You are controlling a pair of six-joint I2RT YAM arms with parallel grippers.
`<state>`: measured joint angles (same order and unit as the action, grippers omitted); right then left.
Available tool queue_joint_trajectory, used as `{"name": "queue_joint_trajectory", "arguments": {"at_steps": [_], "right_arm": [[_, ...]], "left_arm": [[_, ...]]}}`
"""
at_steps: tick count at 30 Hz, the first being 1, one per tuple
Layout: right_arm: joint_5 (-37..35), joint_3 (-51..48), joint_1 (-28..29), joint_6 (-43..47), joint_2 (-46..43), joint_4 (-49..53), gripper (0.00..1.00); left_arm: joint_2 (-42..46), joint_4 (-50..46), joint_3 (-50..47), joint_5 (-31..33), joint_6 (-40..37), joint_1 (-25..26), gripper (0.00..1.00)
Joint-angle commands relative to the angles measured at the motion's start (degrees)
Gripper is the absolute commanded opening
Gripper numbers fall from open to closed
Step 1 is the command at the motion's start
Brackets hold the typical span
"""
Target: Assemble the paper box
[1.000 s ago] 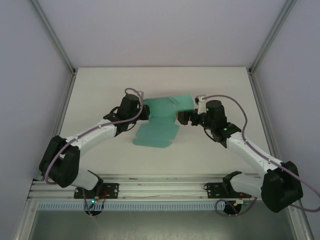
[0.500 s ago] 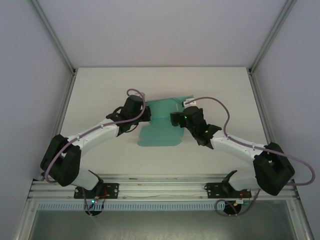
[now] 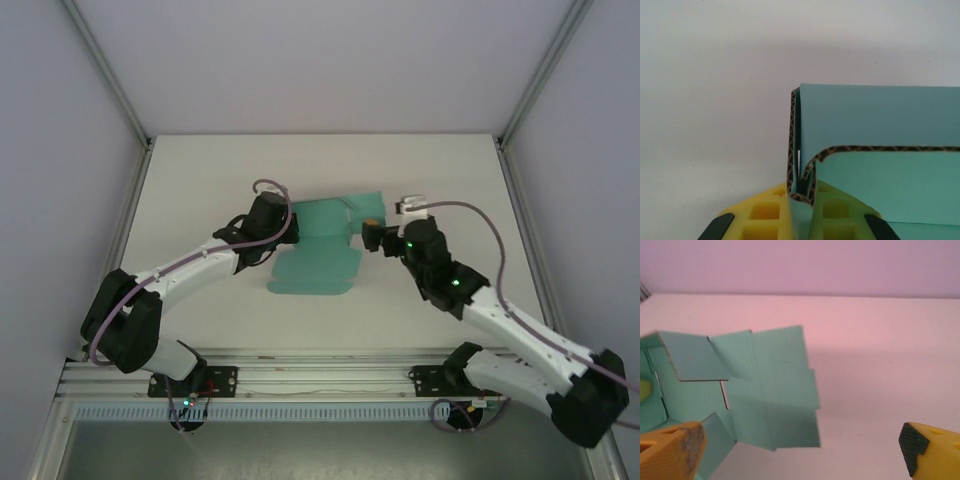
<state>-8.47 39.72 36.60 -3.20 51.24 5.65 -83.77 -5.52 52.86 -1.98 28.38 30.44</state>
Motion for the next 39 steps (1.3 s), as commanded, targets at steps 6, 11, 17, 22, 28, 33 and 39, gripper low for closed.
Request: {"name": "queue_joint_trajectory", "arguments": {"at_steps": [6,11,17,22,28,33,39], "right_arm": [[14.76,-0.29,-18.03,-6.65,-4.91,12.37,1.00],[26.71,2.50,-26.05,-6.29,5.48,12.36,0.96],[41.50,6.11,-26.39,-2.18,17.03,6.73,0.95],[57.09,5.25,-26.33,0.65,17.23,1.62,0.90],[65.48,2.77,-25.50,3.18,15.05,1.37,0.84],[67.89,3.22,-22.34,5.49,15.97,0.10,0.78],[68.81,8.10,-17.76,8.75,22.02,1.39,0.71]], "left_arm": [[2.57,3.77,-4.13,-1.22,-5.68,0.37,0.00],[3.77,5.28,-4.95,-3.72,-6.90,0.49,0.00],[4.18,5.94,-5.22,-4.07,-7.44,0.59,0.00],[2.78,4.22,-3.97,-0.94,-6.87,0.59,0.00],[-0.09,1.37,-1.62,1.48,-5.71,0.59,0.00],[-0.70,2.13,-1.28,-0.47,-5.80,0.63,0.00],[-1.22,0.00,-0.08,1.22,-5.28,0.71,0.00]]}}
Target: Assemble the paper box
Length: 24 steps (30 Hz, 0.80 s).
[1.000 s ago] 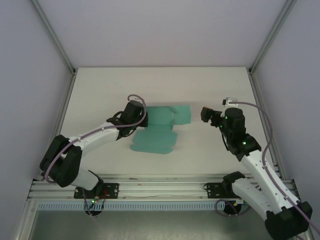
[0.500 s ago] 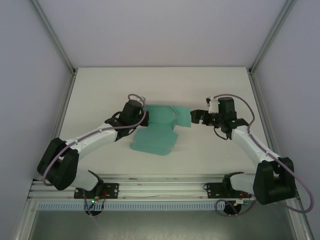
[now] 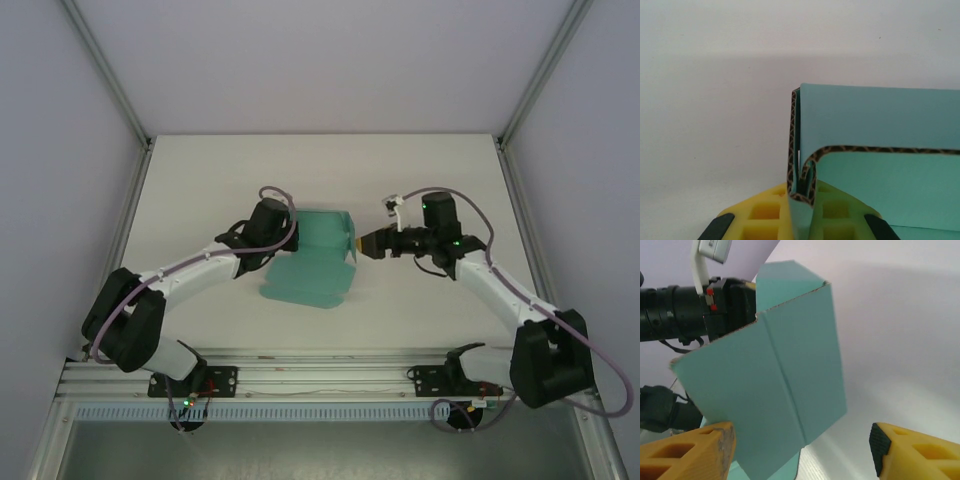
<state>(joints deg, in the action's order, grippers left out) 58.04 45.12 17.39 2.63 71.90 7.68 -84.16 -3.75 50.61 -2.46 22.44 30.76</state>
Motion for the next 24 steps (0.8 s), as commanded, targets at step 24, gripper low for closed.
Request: {"name": "queue_joint_trajectory", "arguments": {"at_steps": [24], "right_arm": [[-35.50,5.71,13.28,-6.67,18.15,-6.44,0.43]], "left_arm": [[-5.76,-3.27,3.22,7.68,-1.24,5.34,0.00]]}}
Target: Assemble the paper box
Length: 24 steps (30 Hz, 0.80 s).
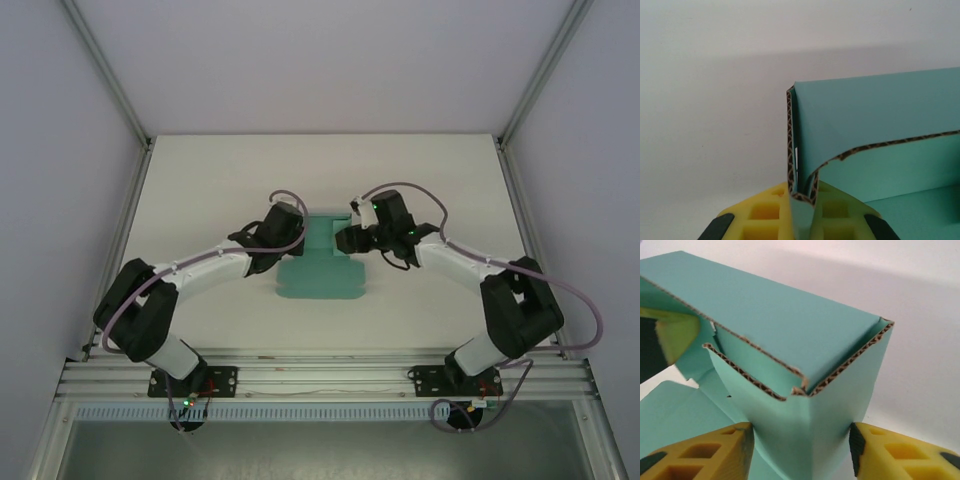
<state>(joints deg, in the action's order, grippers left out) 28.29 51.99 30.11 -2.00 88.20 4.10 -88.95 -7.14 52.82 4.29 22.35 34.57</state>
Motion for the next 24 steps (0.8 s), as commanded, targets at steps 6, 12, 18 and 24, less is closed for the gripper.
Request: {"name": "queue_joint_trajectory", "arguments": {"at_steps": [6,12,18,24], "right_arm": [[-16.42,-1.36,3.21,-5.29,4.37,-3.48,0.30],[-28.75,-1.75,5.37,-9.73,7.47,-3.56,0.12],[-37.10,-0.39,5.62,-12.69,10.57,0.88,0.00],[-49.46,3.19,5.73,-19.58,15.22,10.40,0.00]], "left_arm": [[-3.75,-1.43,2.59,5.04,-0.87,3.78,0.00],[-4.61,-0.59,2.38,6.00,0.25,5.41,0.00],[-3.79,-1.21,2.20,7.86,1.76,5.86,0.00],[-3.57,-2.30,2.39,10.09,4.34,5.93,0.00]]}}
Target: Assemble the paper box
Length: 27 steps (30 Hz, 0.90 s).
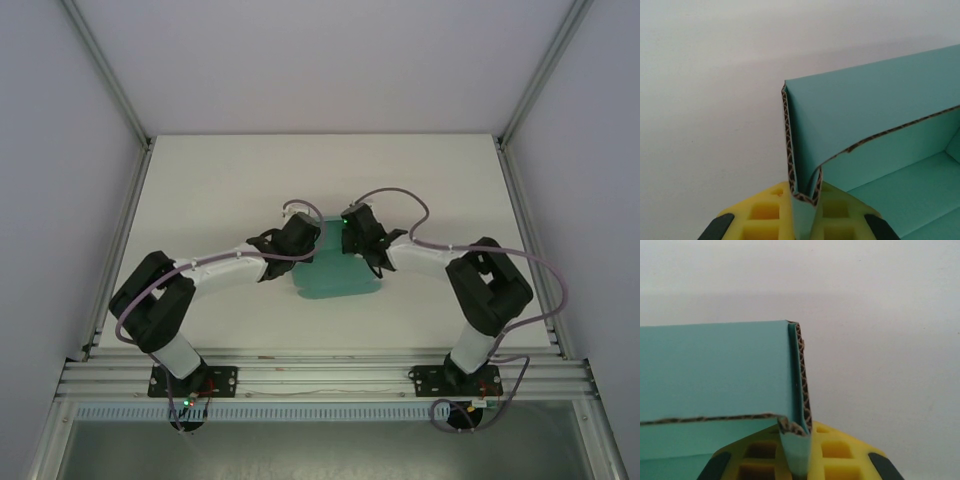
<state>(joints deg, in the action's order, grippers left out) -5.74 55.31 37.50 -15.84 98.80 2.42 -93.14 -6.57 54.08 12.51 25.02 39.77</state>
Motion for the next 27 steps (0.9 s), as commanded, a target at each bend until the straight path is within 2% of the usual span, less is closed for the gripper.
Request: {"name": "queue_joint_trajectory", "arguments": {"at_steps": [1,5,10,11,12,14,18,20,22,24,27], "right_arm": [[-18.12,0.54,-1.61,-7.47,5.35,14.08,0.00],[-26.81,4.48,-1.56,-13.54,9.34,24.15,0.00],[-29.12,5.54,-1.62,-14.53,10.76,26.72,0.00],[-28.32,5.36,-1.59,-14.25,10.50,25.95,0.00],[-26.69,4.72,-1.60,-13.04,9.96,24.17,0.05],[-21.48,2.08,-1.62,-9.92,8.38,17.37,0.19],[-11.75,-4.16,-1.92,-6.09,3.78,3.34,0.25],[-8.27,-6.33,-2.62,-5.44,1.58,-0.83,0.24],[-7.51,-7.32,-3.09,-5.23,0.15,-2.52,0.17],[-7.77,-7.65,-3.56,-4.68,-0.70,-2.95,0.14],[-9.63,-6.71,-3.64,-4.23,-0.98,-1.19,0.03]], "left_arm": [[0.56,-3.26,1.37,1.97,1.95,0.75,0.00],[0.00,-3.82,1.70,2.55,2.89,0.70,0.00],[-1.24,-4.95,2.58,3.22,3.44,0.74,0.00],[-1.42,-4.87,2.69,2.93,3.50,0.70,0.00],[-1.64,-4.54,2.77,2.60,3.49,0.76,0.00],[-2.03,-3.97,2.98,1.46,3.21,0.75,0.00],[-2.29,-2.40,2.65,-0.79,2.30,0.75,0.00],[-2.31,-2.27,2.52,-1.22,2.00,0.75,0.00],[-2.31,-2.14,2.37,-1.54,1.79,0.75,0.00],[-2.26,-2.06,2.26,-1.94,1.25,0.75,0.00],[-2.13,-2.29,2.27,-1.81,1.35,0.75,0.00]]}}
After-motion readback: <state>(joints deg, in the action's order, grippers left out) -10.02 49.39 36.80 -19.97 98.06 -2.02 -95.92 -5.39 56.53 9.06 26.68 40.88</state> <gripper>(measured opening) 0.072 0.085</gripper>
